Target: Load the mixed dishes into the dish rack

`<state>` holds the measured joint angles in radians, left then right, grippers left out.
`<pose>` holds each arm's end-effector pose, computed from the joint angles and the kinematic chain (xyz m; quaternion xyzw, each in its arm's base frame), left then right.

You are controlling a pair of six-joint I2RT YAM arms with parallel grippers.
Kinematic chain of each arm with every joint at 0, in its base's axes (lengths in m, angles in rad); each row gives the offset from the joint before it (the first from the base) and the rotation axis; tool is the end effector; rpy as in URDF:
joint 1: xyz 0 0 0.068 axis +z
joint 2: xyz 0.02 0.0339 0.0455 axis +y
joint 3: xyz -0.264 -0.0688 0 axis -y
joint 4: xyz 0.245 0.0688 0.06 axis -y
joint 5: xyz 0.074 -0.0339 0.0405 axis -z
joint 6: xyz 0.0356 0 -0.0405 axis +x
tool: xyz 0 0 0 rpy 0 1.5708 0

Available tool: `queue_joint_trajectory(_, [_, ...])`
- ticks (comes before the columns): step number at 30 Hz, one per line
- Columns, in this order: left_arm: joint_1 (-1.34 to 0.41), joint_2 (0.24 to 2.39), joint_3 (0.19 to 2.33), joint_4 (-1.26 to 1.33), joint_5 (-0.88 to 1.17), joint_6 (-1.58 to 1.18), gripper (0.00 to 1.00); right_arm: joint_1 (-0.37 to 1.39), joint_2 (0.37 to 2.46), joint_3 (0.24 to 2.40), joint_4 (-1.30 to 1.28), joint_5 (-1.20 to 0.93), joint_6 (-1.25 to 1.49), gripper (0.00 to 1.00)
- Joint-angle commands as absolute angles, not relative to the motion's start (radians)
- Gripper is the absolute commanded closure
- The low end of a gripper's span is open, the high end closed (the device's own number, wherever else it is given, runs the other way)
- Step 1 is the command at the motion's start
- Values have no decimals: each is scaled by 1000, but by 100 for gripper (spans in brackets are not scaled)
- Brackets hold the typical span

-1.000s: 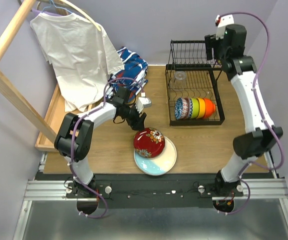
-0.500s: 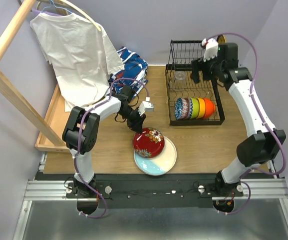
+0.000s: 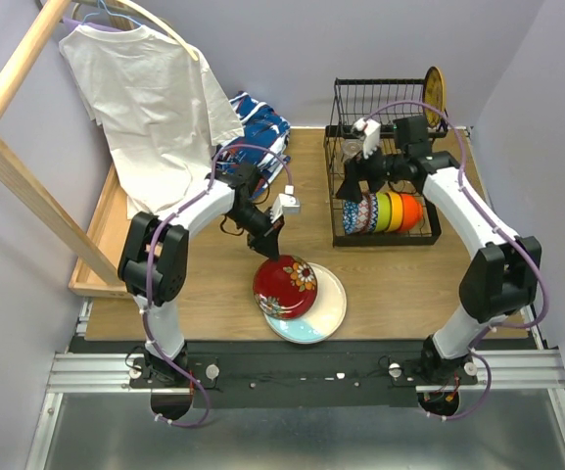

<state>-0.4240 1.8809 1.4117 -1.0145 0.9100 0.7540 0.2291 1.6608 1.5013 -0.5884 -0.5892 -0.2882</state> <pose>0.3116 -0.1715 0.2122 0.5144 0.7356 -0.4267 0.1107 0.3569 0.1035 0.3263 -0.3366 0.8182 0.2547 0.3904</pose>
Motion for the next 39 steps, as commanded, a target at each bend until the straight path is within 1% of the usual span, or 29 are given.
queue_joint_trajectory(1, [-420,1776,1442,-953,953,681,100,278,1715,1483,-597,-845,-393,5])
queue_joint_trajectory(3, [-420,1764,1460,-928,951,652,100,296,1753,1505,-632,-949,-423,5])
queue_joint_trajectory(6, [-420,1776,1505,-943,939,656,100,325,1801,1540,-706,-1018,-477,4])
queue_joint_trajectory(10, [-419,1784,1551,-957,943,661,100,374,1833,1555,-733,-960,-521,3])
queue_joint_trajectory(17, [-420,1769,1583,-931,953,632,100,411,1867,1595,-782,-948,-563,4])
queue_joint_trajectory(20, [-420,1769,1604,-922,945,629,100,423,1888,1597,-792,-930,-561,5])
queue_joint_trajectory(24, [-416,1769,1623,-919,953,624,100,434,1901,1594,-775,-920,-529,14])
queue_joint_trajectory(30, [-410,1763,1634,-907,946,621,100,434,1908,1592,-755,-922,-502,25])
queue_joint_trajectory(31, [-410,1763,1634,-902,945,615,100,434,1910,1591,-750,-922,-496,30])
queue_joint_trajectory(33, [-408,1764,1632,-882,943,600,100,434,1908,1588,-746,-923,-488,34])
queue_joint_trajectory(34, [-407,1764,1632,-871,943,588,100,434,1910,1586,-746,-926,-485,39])
queue_joint_trajectory(39, [-402,1769,1640,-830,928,548,100,434,1910,1585,-747,-930,-480,55])
